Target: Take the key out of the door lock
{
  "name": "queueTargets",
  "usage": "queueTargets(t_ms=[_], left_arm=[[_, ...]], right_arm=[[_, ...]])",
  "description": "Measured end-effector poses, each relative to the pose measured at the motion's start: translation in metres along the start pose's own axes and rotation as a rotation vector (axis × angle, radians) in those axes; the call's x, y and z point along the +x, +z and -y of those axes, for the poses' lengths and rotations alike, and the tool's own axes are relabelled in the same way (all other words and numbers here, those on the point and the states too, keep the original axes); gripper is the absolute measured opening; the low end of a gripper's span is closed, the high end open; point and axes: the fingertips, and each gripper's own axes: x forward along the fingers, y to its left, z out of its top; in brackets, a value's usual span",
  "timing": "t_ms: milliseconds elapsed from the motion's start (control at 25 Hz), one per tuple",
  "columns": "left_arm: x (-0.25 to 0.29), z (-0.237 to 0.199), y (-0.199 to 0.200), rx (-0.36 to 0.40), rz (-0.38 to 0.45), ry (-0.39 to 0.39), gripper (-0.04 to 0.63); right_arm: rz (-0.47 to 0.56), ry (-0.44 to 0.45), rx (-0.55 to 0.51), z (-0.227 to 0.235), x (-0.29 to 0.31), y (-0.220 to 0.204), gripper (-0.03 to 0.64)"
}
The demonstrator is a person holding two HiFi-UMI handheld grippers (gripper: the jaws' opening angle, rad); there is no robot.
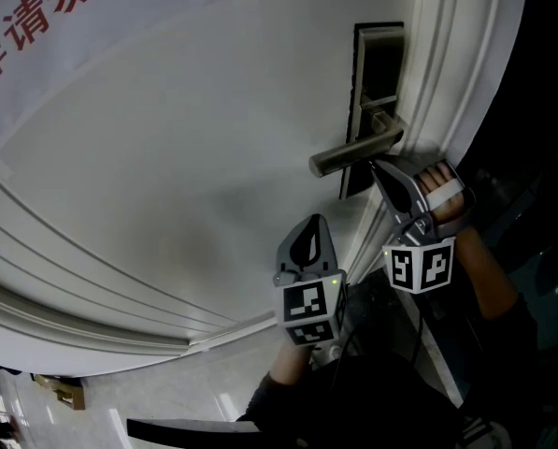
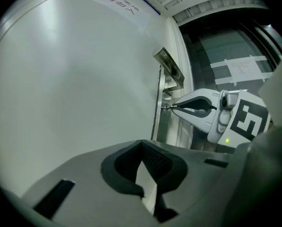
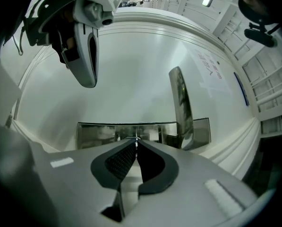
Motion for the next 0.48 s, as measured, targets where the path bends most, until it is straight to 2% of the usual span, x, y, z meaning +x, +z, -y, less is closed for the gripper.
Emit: queueTargets(t_ms=[200, 480], left_arm=[[0.0005, -0.0018, 0.0014, -0.005, 0.006, 0.0, -0.002], [0.0009, -0.0032, 0.0018, -0.01, 0.005, 0.002, -0.002]], right_arm=[[-0.014, 0.012, 0.055, 0.0011, -0.0001, -0.0001, 0.012], [-0.005, 0.007, 0.004, -0.0003, -0.0007, -0.0001, 0.012]])
